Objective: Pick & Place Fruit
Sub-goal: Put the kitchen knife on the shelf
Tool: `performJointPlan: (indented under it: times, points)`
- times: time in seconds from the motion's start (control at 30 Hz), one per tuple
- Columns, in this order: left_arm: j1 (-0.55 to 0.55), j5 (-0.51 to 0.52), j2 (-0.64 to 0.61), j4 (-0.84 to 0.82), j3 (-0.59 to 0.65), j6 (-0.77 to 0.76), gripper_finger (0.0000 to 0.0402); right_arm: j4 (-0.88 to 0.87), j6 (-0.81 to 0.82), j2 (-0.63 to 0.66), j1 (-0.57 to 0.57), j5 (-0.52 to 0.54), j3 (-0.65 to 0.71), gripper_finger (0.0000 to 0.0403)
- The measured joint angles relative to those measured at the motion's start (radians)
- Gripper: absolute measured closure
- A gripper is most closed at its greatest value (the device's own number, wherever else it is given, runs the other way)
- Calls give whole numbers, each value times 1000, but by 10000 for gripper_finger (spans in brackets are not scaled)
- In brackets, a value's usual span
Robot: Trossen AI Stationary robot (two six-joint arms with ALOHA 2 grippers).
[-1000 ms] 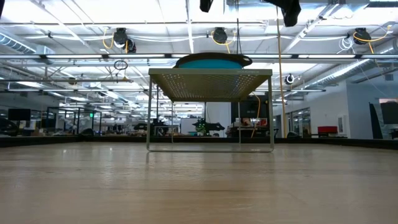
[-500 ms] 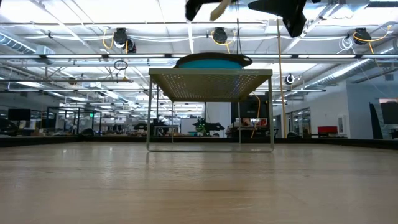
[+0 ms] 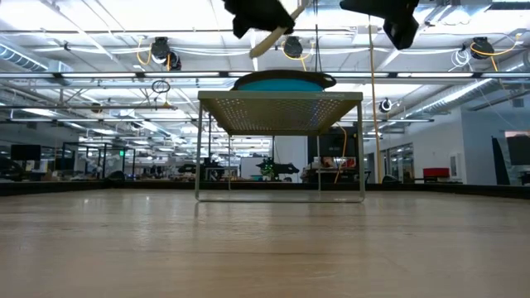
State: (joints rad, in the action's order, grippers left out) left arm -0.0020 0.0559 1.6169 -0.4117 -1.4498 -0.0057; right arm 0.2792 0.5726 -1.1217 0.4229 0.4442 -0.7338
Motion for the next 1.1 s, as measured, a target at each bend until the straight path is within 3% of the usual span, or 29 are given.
performJointPlan:
  times: [0.3,0.47,0.8,1.1]
  points:
    - [41,-3,0,-87,0,114,346,-15,46,1,12,5,0,230]
    - [59,-6,0,-133,0,137,349,-1,2,1,12,92,0,237]
    - [96,-30,0,-206,0,142,339,260,-301,5,10,164,0,260]
    - [121,-74,1,-232,-1,128,348,218,-465,51,3,185,0,293]
